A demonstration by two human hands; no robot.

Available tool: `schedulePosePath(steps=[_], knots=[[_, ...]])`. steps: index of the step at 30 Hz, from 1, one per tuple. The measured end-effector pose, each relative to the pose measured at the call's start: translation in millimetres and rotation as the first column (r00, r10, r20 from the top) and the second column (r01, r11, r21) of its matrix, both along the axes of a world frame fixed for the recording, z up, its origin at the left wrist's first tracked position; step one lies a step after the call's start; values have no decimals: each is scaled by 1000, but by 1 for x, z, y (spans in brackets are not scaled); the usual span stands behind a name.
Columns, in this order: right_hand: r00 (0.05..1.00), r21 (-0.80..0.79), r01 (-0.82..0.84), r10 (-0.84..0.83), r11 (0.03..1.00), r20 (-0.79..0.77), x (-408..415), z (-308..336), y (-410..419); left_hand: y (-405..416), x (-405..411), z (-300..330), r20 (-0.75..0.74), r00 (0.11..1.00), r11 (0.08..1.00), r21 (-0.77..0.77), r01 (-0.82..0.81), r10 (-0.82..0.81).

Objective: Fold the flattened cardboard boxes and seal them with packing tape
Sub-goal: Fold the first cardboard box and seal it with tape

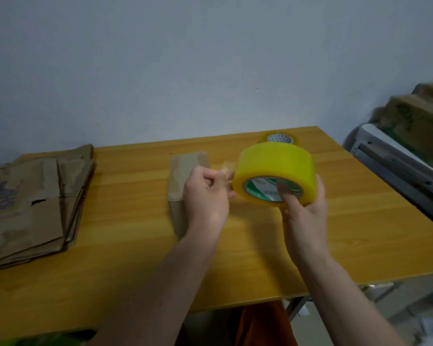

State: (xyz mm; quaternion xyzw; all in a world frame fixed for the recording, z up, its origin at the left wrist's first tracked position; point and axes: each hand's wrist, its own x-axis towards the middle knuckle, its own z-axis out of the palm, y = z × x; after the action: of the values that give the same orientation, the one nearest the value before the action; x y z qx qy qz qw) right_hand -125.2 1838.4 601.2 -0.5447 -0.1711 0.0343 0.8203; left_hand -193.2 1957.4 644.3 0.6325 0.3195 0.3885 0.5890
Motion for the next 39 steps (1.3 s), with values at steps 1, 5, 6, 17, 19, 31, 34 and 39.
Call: schedulePosePath(steps=[1, 5, 6, 17, 19, 31, 34, 39], knots=[[994, 125, -32, 45, 992, -100, -2, -1, 8, -4, -2, 1, 21, 1000, 998, -57, 18, -17], [973, 89, -94, 110, 992, -204, -8, 1, 16, 2, -11, 4, 82, 996, 963, -266, 42, -21], [981, 37, -96, 101, 995, -167, -6, 0, 15, 5, -16, 5, 131, 990, 924, -370, 98, -53], [997, -171, 50, -38, 984, 73, -10, 19, 22, 11, -46, 3, 200, 978, 837, -523, 159, -61], [984, -221, 130, -99, 967, 148, -4, 19, 18, 21, -60, 3, 177, 984, 888, -454, 75, 7], [901, -617, 340, -56, 710, 431, 15, 4, 12, 60, -79, -17, 7, 998, 949, -311, -54, 59], [887, -678, 363, -13, 639, 462, 18, 4, 15, 69, -74, -16, -34, 994, 948, -300, -111, 105], [818, -752, 513, 28, 414, 574, 29, 1, 4, 97, -78, -20, -69, 989, 948, -283, -147, 133]])
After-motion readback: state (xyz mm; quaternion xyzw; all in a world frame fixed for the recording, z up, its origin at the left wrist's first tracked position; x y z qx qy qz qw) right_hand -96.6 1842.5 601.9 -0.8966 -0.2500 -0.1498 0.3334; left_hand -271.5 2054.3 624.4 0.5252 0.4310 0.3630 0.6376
